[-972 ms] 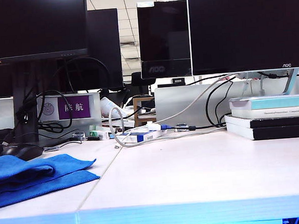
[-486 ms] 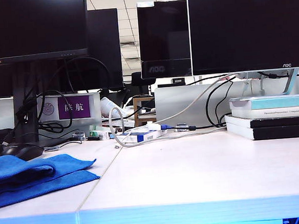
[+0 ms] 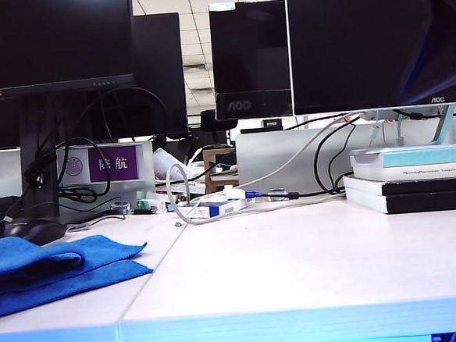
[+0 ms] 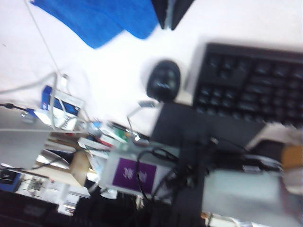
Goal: Wipe the table from right to left using the rag.
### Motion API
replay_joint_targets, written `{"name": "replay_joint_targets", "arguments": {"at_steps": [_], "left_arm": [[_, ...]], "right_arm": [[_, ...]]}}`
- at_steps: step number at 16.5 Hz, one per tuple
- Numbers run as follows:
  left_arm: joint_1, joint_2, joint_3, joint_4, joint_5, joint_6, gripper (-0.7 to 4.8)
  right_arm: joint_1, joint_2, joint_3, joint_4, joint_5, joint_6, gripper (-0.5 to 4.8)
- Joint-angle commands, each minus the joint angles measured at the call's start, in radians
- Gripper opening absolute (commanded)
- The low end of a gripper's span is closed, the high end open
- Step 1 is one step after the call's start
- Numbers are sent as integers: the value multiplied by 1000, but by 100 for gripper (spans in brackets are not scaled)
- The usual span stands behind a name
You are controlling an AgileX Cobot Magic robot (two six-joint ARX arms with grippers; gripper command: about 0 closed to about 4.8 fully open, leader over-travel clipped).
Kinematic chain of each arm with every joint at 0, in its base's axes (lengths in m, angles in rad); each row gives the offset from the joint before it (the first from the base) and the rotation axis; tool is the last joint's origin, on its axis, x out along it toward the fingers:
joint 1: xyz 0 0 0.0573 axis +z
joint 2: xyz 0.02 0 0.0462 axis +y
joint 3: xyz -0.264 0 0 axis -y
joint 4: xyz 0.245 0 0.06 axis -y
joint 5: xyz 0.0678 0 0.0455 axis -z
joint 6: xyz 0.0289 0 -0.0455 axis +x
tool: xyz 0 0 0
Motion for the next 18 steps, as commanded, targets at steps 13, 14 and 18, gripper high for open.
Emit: {"name": "replay_joint_targets", "arguments": {"at_steps": [13,14,18], "left_arm": [[-285,-85,-150,-58,-241,270,-5],[-285,-85,-150,-58,-242,311,-5],[-285,-85,-150,-57,-232,230,-5]], "right_arm": [[1,-2,2,18,-2,3,-1],[1,-2,2,17,-1,3,-1],[1,-2,2,18,-1,3,-1]]}}
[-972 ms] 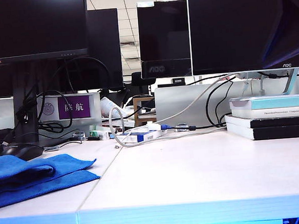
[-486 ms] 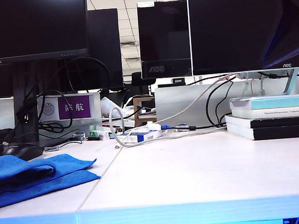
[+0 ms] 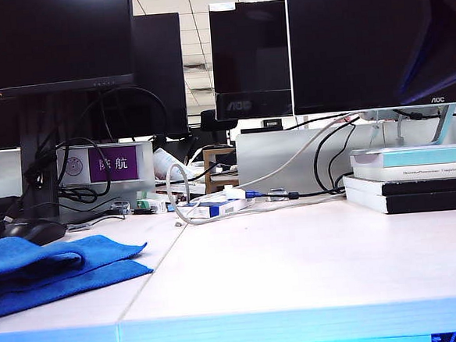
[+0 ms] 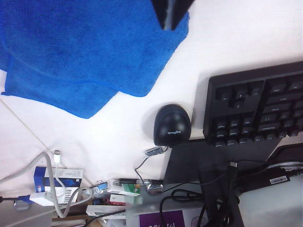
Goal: Wipe the table from right to left using the rag.
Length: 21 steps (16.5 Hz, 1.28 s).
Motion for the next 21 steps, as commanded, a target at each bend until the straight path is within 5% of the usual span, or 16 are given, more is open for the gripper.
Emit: {"name": "replay_joint_targets", "arguments": {"at_steps": [1,5,7,12,18,20,21], "left_arm": [[-1,-2,-1,-16,6,-66,-4],[-1,-2,-1,-16,5,-66,-4],[-1,-2,-1,-16,13,-66,-4],[-1,-2,-1,-16,12,-66,-4],[-1,-2,-1,-16,13,-66,-4],[-1,-2,-1,-16,16,-66,-4],[-1,-2,-1,-16,15,-66,-4]], "right_arm": [[2,-1,3,16,1,3,-1],[-28,-29,1,20,5,-4,-1],[-240,-76,-24,35,17,-13,-1],[-634,-298,-248,317,-215,-134,-1],[-678,-626,-477,242,-224,-140,-1],[-843,-661,-497,234,-403,-119,-1],[-848,-661,-497,234,-397,-49,-1]]}}
